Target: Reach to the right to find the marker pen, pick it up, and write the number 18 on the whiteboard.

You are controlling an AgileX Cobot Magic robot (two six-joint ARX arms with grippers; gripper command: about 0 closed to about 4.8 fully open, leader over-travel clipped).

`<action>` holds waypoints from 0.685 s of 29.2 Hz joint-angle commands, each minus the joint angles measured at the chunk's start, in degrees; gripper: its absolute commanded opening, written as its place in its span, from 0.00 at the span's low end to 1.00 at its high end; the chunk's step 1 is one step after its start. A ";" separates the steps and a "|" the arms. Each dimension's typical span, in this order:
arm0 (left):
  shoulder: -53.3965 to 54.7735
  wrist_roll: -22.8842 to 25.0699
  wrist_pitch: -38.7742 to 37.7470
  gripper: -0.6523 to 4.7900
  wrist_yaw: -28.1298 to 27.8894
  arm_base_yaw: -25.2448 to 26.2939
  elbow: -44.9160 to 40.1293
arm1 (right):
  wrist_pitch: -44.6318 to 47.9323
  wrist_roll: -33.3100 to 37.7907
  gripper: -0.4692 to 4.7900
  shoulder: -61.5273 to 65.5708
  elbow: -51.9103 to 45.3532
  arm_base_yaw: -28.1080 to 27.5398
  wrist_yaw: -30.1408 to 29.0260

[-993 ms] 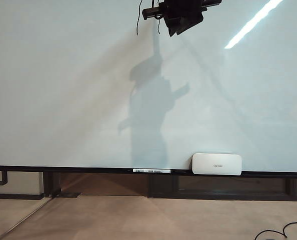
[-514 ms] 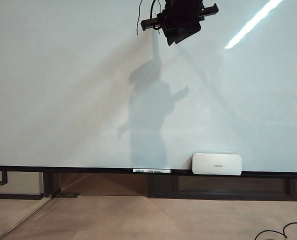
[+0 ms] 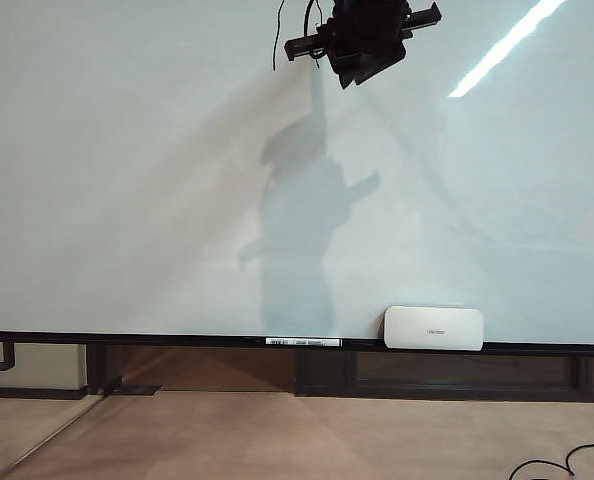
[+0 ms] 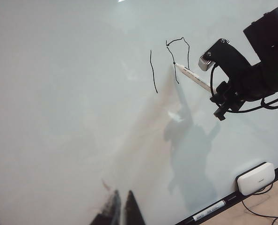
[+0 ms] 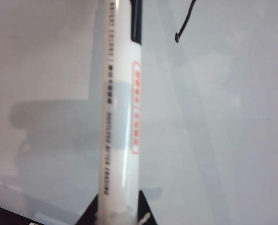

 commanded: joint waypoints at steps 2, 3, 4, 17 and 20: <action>0.00 0.83 0.92 0.16 -0.04 -0.02 0.31 | 1.05 -0.13 0.08 -0.31 0.28 -0.26 0.28; 0.00 0.83 0.92 0.16 -0.04 -0.02 0.31 | 1.05 -0.13 0.08 -0.31 0.28 -0.39 0.28; 0.00 0.83 0.92 0.16 -0.02 -0.02 0.31 | 1.05 -0.15 0.08 -0.31 0.28 -0.39 0.24; 0.00 0.81 0.92 0.16 -0.04 -0.02 0.31 | 1.16 -0.13 0.08 -0.28 0.28 -1.77 -0.59; 0.00 0.79 0.92 0.16 -0.02 -0.02 0.31 | 1.18 -0.13 0.08 -0.28 0.28 -1.77 -0.70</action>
